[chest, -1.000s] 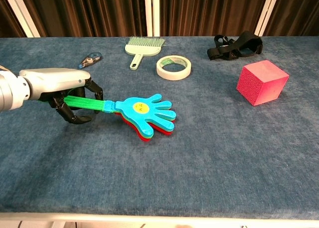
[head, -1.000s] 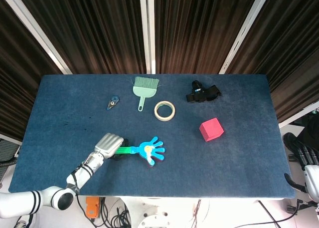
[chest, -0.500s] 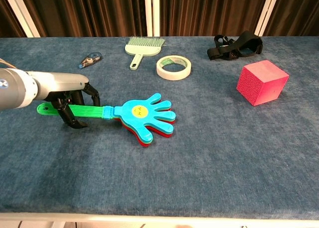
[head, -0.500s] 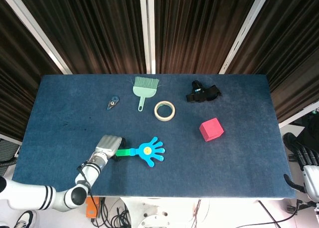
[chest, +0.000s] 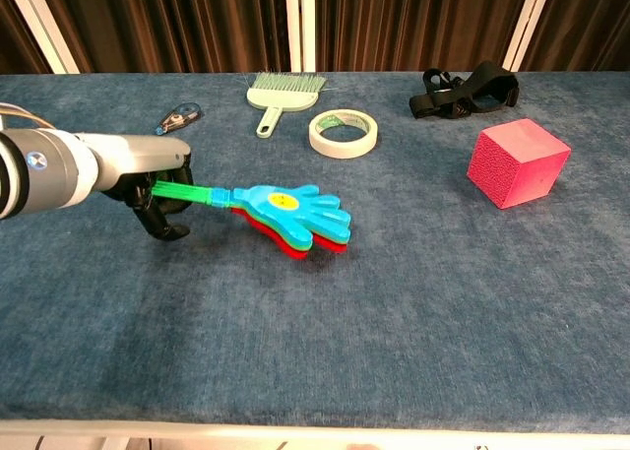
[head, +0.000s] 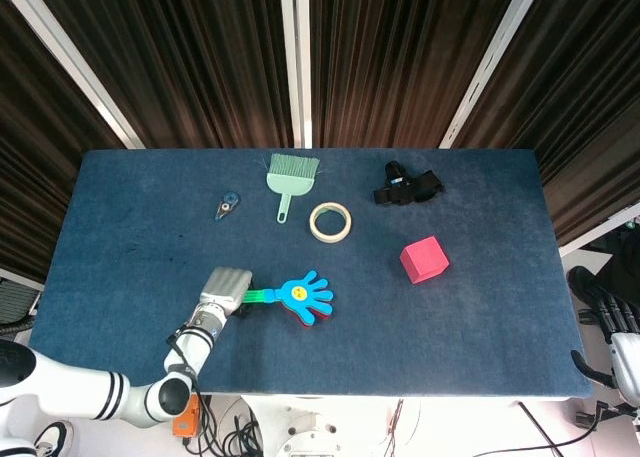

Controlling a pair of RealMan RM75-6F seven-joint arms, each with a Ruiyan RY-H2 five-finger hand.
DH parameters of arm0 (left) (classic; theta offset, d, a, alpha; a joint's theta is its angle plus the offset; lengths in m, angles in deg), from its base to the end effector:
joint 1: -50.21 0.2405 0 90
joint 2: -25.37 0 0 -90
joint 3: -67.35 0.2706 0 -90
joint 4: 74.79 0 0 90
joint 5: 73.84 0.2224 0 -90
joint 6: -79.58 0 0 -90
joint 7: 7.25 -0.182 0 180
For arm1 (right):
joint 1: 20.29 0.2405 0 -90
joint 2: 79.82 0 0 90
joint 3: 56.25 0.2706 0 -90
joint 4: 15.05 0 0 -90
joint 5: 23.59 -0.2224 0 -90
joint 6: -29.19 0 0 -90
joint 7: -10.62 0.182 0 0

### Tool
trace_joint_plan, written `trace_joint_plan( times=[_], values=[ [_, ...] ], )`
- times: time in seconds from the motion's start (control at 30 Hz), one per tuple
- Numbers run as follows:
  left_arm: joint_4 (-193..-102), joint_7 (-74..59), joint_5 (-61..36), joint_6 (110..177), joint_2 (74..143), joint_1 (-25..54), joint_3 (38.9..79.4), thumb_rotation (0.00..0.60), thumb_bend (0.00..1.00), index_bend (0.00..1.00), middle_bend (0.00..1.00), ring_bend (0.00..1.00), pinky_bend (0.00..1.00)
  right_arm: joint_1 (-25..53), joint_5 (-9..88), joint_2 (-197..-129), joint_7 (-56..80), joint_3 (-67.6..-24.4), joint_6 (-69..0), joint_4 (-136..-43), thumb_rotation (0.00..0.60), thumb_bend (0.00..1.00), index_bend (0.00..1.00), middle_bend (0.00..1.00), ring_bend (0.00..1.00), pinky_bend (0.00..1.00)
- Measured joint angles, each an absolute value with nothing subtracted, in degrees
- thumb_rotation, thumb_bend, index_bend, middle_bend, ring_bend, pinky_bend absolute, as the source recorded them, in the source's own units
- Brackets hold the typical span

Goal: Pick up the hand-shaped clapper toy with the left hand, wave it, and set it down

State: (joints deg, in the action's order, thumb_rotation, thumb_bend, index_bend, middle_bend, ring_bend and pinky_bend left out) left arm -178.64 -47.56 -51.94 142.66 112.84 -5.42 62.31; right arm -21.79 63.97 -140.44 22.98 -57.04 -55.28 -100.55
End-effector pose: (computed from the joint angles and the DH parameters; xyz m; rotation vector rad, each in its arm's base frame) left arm -0.1282 0.3459 -0.0694 -1.8665 -1.2280 -0.5311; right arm -0.3817 -0.1677 0.1762 1.3479 -1.0416 0.8121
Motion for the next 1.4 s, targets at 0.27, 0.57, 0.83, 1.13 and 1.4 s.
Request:
trace_joint_plan(
  times=[0.27, 0.57, 0.83, 1.13, 1.4],
  values=[
    [-173.6, -38.4, -34.1, 147.2, 115.6, -0.6, 63.1, 0.600, 0.48, 1.00, 1.00, 1.00, 1.00, -22.1, 63.5, -140.2, 22.5, -57.0, -55.4, -101.0, 0.600, 0.21, 0.00, 0.00, 0.00, 0.00],
    [-167.7, -9.7, -12.7, 152.0, 115.9, 5.5, 62.3, 0.600, 0.63, 1.00, 1.00, 1.00, 1.00, -21.8, 63.6, -140.2, 21.7, -57.1, -54.7, -101.6, 0.600, 0.21, 0.00, 0.00, 0.00, 0.00],
    [-169.5, 34.3, -6.9, 149.7, 110.0, 9.7, 57.7, 0.600, 0.63, 1.00, 1.00, 1.00, 1.00, -21.6, 63.6, -139.9, 20.7, -57.3, -54.1, -102.7, 0.600, 0.21, 0.00, 0.00, 0.00, 0.00],
    [-168.1, 64.1, -0.6, 148.8, 106.1, 12.3, 55.7, 0.600, 0.64, 1.00, 1.00, 1.00, 1.00, -21.2, 63.7, -139.7, 19.6, -57.3, -53.6, -103.6, 0.600, 0.21, 0.00, 0.00, 0.00, 0.00],
    [-162.0, 46.8, 7.7, 148.6, 106.1, 12.1, 58.3, 0.600, 0.64, 1.00, 1.00, 1.00, 1.00, -21.0, 63.4, -139.7, 19.7, -57.3, -53.1, -103.5, 0.600, 0.21, 0.00, 0.00, 0.00, 0.00]
  ],
)
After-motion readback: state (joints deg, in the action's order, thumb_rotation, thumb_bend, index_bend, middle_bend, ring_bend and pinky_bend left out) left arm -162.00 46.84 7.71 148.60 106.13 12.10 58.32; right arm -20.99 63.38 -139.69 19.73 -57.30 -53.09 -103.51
